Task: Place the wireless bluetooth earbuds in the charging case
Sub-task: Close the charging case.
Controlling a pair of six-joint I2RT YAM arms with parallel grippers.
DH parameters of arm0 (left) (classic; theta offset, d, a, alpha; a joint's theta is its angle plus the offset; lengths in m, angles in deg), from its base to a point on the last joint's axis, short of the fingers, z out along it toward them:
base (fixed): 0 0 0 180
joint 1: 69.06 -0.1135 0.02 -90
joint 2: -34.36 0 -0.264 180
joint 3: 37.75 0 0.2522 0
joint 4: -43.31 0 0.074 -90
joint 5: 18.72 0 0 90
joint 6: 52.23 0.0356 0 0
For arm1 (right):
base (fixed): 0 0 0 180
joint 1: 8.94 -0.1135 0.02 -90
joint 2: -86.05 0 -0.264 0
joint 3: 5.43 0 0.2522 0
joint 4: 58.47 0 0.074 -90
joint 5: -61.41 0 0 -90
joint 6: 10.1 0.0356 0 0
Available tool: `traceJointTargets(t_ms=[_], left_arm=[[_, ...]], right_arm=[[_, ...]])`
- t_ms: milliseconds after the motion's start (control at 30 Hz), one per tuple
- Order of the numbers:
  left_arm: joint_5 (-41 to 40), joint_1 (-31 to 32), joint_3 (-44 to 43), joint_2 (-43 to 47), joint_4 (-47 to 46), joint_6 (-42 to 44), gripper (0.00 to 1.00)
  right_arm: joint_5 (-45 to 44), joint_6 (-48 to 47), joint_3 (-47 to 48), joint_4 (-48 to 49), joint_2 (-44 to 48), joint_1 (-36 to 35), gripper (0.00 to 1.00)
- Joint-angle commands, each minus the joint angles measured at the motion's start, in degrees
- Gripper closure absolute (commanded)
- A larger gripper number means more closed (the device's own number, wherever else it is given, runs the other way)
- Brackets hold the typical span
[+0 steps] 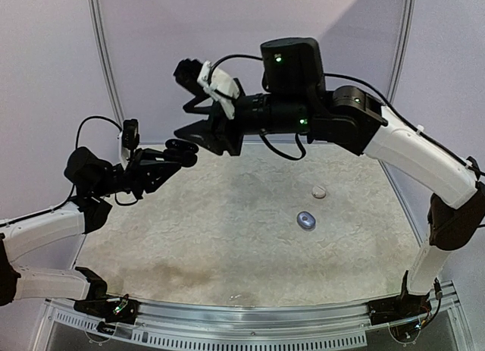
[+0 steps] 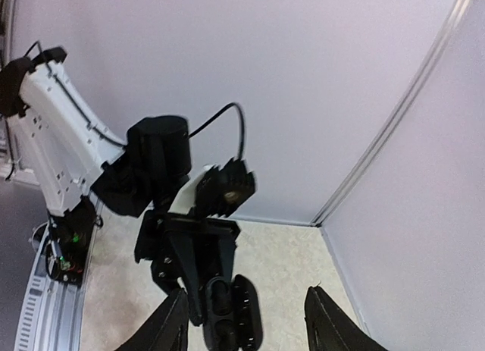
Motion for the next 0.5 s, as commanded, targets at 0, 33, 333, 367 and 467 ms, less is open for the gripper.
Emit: traceJointTargets(t_ms=[0, 33, 333, 367, 467], left_arm=[[1.7, 0.0, 0.2, 1.1, 1.4, 5.1, 1.00], [2.7, 0.0, -0.2, 1.3, 3.0, 7.7, 1.00], [12.1, 0.2, -4.3, 1.3, 11.7, 25.6, 1.00], [12.4, 0.2, -4.6, 1.4, 12.6, 26.5, 1.00], [12.1, 0.3, -4.8, 1.5, 13.8, 27.7, 1.00]], right_arm=[[-11.8, 6.2, -2.6, 8.3, 3.3, 1.4, 0.47], [-15.8, 6.6, -2.6, 8.1, 3.0, 1.5, 0.47], [-22.8, 8.3, 7.9, -4.7, -9.9, 2.0, 0.46], [-21.2, 8.4, 7.7, -4.7, -10.5, 1.9, 0.46], [-15.0, 8.7, 6.8, -3.9, -11.5, 1.8, 0.46]])
